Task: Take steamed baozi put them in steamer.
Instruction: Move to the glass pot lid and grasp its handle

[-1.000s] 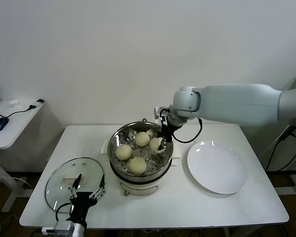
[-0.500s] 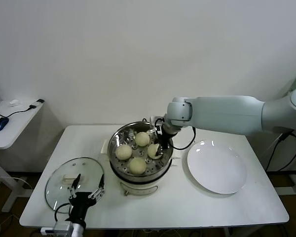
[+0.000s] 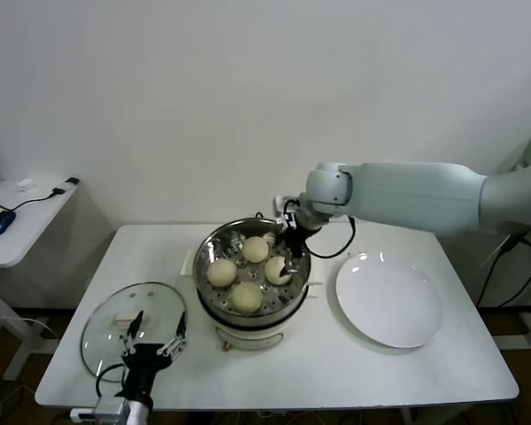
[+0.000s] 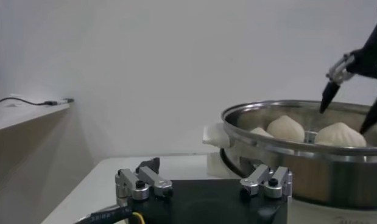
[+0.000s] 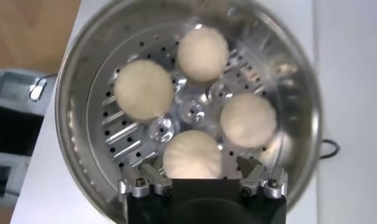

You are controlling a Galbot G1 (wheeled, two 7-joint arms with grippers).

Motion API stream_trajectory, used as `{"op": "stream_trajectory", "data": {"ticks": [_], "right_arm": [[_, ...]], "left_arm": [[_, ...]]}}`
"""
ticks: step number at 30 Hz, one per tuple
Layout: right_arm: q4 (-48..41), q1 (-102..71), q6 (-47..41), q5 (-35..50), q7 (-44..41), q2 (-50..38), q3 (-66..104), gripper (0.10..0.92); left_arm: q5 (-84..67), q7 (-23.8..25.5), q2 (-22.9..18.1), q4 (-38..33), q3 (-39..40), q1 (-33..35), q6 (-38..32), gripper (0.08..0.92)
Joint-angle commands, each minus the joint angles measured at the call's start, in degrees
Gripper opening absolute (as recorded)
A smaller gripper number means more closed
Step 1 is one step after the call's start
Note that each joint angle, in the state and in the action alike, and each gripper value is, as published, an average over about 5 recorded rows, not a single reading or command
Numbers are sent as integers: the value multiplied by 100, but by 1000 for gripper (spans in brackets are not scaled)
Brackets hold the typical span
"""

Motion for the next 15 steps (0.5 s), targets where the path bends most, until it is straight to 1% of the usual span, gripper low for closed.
{"op": "stream_trajectory", "data": {"ticks": [1,3,6,9,11,15], "right_arm": [[-224,-205,194,348,878,-560,1287,822],[-332,-517,271,294,1510,-738,1877,823],[-285,-987,389,87,2235,-1053,2650,823],[-4,-1527,420,-119,2920,-1479,3343,823],[246,-1999,274,-214,3465,-1784,3897,822],[726,-3355,67,-435,4309,-2383,5364,823]], "left_arm": [[-134,-52,7,-4,-46,-42,9,823],[-240,-89,23,11,-67,-90,43,823],[-355,-140,63,24,-119,-152,83,823],[-431,-198,119,29,-213,-202,77,823],[-472,-242,154,37,-298,-245,85,823],[-569,-243,267,61,-466,-343,164,823]]}}
